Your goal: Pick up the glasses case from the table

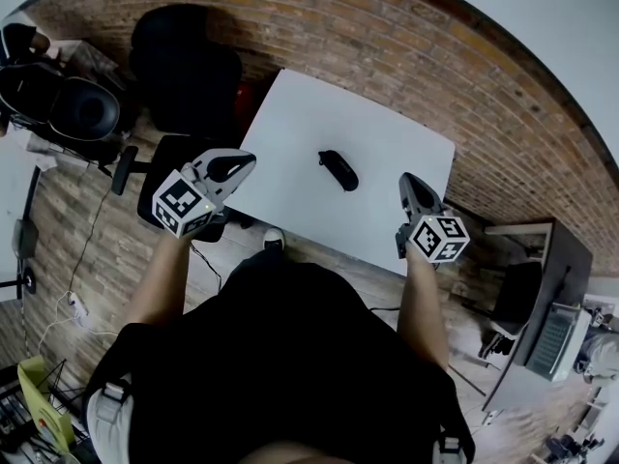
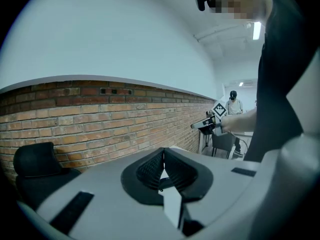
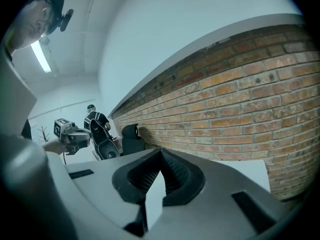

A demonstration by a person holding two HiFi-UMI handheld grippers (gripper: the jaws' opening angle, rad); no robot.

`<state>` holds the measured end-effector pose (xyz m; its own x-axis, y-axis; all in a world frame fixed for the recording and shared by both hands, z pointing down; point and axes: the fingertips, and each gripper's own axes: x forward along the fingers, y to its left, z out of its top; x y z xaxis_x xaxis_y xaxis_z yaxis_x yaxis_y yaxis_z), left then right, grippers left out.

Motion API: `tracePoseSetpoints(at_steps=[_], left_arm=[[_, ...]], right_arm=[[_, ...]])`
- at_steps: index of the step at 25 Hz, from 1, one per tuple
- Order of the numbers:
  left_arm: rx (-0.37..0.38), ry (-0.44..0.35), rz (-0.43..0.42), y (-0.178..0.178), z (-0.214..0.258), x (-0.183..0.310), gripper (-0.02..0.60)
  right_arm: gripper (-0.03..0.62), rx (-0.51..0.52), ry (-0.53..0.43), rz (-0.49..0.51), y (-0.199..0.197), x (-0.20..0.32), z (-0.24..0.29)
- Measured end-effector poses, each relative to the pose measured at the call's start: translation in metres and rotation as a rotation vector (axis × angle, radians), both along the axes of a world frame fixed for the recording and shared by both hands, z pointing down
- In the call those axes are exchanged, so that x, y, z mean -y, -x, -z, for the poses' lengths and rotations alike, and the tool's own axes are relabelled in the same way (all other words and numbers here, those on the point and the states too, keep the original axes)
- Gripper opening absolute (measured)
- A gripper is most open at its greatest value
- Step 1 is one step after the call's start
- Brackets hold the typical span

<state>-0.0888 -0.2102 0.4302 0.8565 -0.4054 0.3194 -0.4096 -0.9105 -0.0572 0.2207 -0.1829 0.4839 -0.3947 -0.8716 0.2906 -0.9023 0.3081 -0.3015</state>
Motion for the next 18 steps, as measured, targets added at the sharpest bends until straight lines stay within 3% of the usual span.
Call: tracePoseSetpoints(at_steps=[18], left_arm=[[0.009,0.031,0.008,0.017,-0.017,0.036,0.011]], right_arm=[[0.015,-0.018,0.096,0.037,0.022,0.032,-0.045]])
